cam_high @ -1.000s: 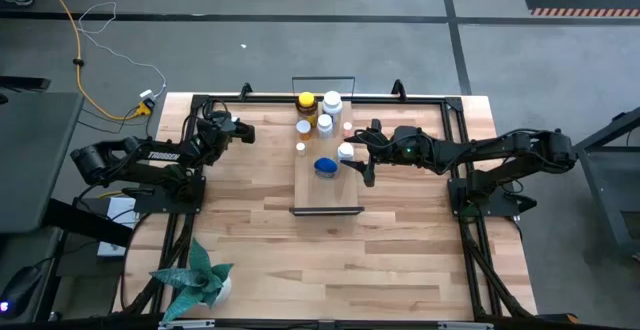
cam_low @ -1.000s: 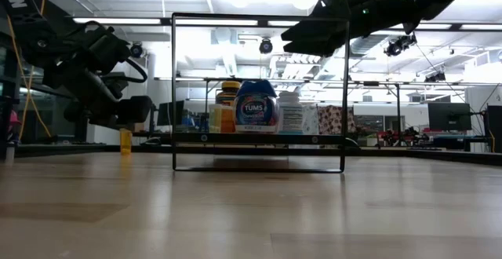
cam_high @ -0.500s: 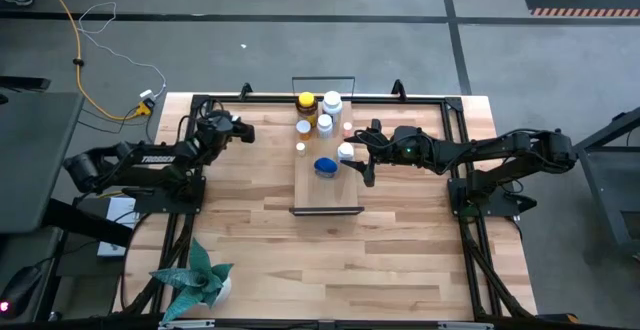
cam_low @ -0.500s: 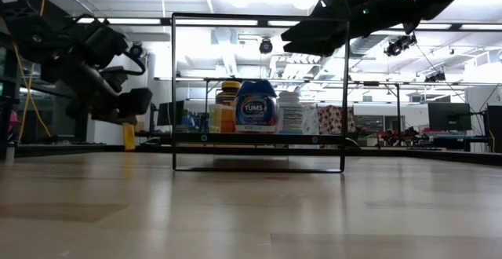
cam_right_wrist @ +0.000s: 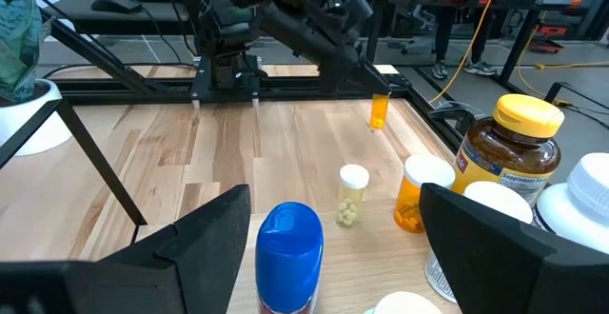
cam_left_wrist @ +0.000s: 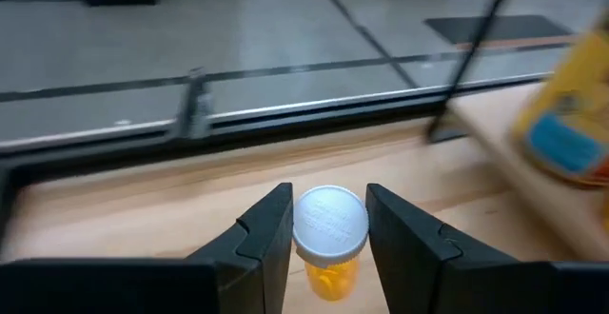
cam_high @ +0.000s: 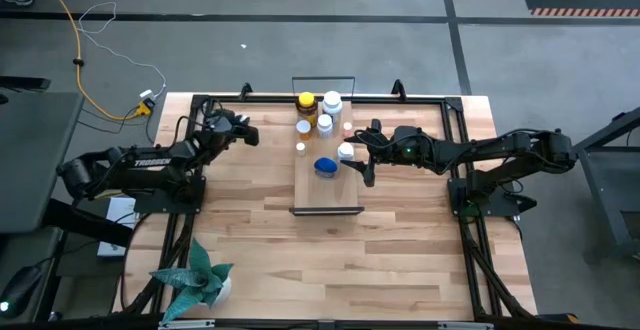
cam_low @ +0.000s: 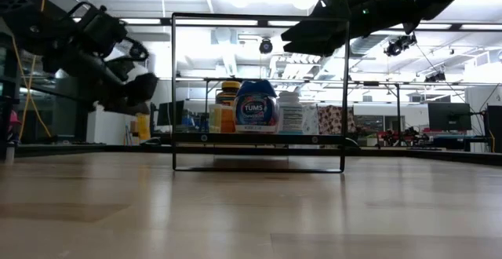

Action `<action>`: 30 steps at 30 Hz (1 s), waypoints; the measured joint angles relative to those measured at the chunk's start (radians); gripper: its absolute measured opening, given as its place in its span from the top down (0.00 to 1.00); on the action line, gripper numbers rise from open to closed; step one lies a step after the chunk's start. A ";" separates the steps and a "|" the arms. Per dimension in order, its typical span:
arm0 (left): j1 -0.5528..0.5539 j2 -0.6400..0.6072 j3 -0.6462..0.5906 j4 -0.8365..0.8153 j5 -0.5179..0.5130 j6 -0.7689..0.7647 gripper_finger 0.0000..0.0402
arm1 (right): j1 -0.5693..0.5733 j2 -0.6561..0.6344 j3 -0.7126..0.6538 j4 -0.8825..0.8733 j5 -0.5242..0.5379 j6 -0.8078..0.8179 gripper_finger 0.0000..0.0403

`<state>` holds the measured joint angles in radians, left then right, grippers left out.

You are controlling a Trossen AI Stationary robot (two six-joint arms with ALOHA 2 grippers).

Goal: Pick and place medicine bottles onto shelf by color
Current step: Put the small orange medicine bottle on the shelf

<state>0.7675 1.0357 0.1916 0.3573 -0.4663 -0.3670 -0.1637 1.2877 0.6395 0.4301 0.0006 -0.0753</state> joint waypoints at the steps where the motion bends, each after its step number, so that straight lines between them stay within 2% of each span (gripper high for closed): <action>1: -0.013 -0.002 0.010 -0.002 0.012 0.001 0.71 | 0.000 0.000 0.000 0.000 0.000 0.000 0.26; 10: -0.200 -0.009 0.105 -0.031 0.043 0.057 0.71 | 0.000 0.000 0.000 0.000 0.000 -0.003 0.26; 23: -0.617 0.014 0.283 -0.038 0.067 0.317 0.71 | 0.000 0.000 0.000 0.000 0.000 0.006 0.26; 27: -0.681 0.060 0.320 -0.090 0.072 0.360 0.71 | 0.000 0.000 0.000 0.000 0.000 0.008 0.26; 30: -0.690 0.114 0.339 -0.106 0.151 0.380 0.71 | 0.000 0.000 0.000 0.000 0.000 0.008 0.26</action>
<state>0.0772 1.1500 0.5311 0.2508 -0.3151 0.0131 -0.1635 1.2877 0.6395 0.4301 0.0003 -0.0677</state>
